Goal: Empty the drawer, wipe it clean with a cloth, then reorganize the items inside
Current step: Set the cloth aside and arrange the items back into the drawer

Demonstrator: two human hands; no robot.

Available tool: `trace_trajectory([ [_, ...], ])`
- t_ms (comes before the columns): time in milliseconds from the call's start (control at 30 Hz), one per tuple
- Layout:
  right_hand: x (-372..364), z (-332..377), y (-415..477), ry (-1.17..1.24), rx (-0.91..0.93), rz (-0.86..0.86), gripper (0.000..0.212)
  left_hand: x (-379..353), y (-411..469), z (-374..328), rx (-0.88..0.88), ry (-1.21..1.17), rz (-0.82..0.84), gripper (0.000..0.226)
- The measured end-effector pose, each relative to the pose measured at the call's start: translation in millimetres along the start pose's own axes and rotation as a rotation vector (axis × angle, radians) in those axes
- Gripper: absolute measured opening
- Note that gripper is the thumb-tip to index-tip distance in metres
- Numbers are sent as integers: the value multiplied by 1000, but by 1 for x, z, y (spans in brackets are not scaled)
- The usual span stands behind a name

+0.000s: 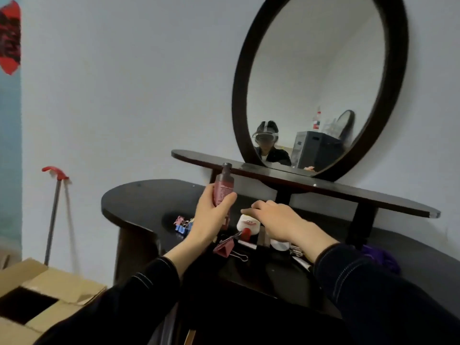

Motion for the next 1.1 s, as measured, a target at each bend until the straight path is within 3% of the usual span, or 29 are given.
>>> trace_trajectory([
  [133,-9,7,33,-286,72,238,71,12,-1,12,5,-68,-101,19],
  [300,-18,17,52,-336,96,431,48,8,-1,12,-17,6,-95,23],
  [400,-12,23,58,-392,110,400,45,7,-1,14,-11,35,-98,20],
  [633,-8,22,58,-345,140,367,61,6,-3,15,-11,86,-110,20],
  [833,-14,23,55,-279,158,341,50,11,-2,19,27,100,-150,24],
  [1100,-14,18,60,-235,127,317,60,11,-4,17,-5,132,-163,22],
])
Point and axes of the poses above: each hand's wrist, its own y-axis towards the middle knuckle, its own x-axis out of the back of the hand, z = x × y, the point moved 9 cm from there along y, towards the middle knuckle, and after that the axes turned 8 degrees about x, right-handed, at the moved point
